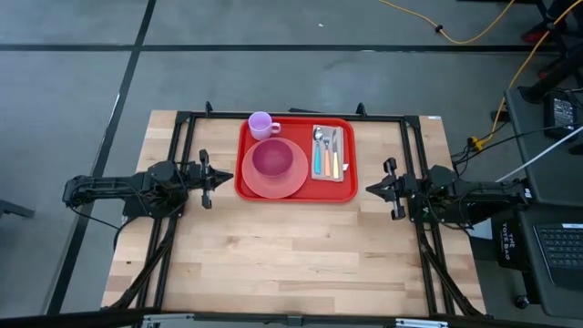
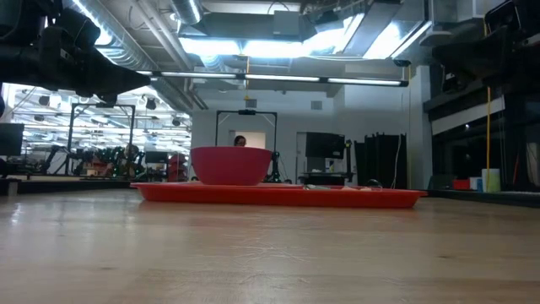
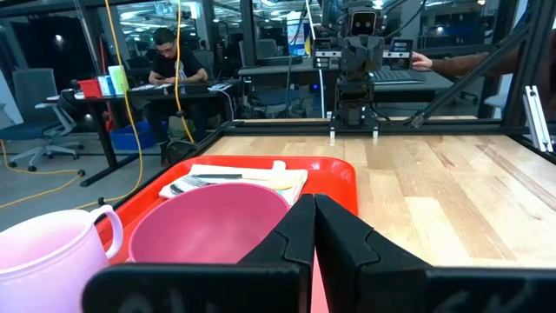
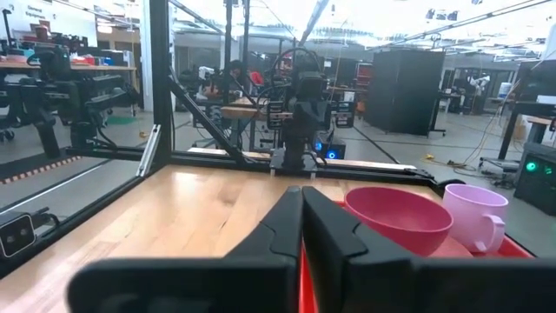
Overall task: Set up tray
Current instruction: Return to Home Position
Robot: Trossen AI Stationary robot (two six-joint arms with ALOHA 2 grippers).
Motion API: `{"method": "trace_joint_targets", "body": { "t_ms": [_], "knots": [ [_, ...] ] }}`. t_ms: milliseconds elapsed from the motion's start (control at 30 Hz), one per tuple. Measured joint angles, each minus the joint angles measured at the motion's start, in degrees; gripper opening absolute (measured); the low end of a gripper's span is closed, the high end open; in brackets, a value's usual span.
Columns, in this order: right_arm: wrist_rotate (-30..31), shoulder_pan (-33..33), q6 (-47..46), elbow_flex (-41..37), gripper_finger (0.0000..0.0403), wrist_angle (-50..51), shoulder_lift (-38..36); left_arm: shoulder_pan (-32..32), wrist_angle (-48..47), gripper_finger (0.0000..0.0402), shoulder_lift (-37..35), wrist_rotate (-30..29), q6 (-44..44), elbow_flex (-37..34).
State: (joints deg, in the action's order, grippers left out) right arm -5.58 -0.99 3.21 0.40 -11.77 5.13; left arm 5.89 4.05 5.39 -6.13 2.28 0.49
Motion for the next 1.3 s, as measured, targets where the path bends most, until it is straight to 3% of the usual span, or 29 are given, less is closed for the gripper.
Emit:
{"method": "trace_joint_targets", "body": {
  "t_ms": [1300],
  "knots": [
    [0.0, 0.0, 0.1, 0.0, 0.0013, 0.0, 0.0, 0.0, 0.0, 0.0004, 0.0, 0.0, 0.0, 0.0]
  ]
}}
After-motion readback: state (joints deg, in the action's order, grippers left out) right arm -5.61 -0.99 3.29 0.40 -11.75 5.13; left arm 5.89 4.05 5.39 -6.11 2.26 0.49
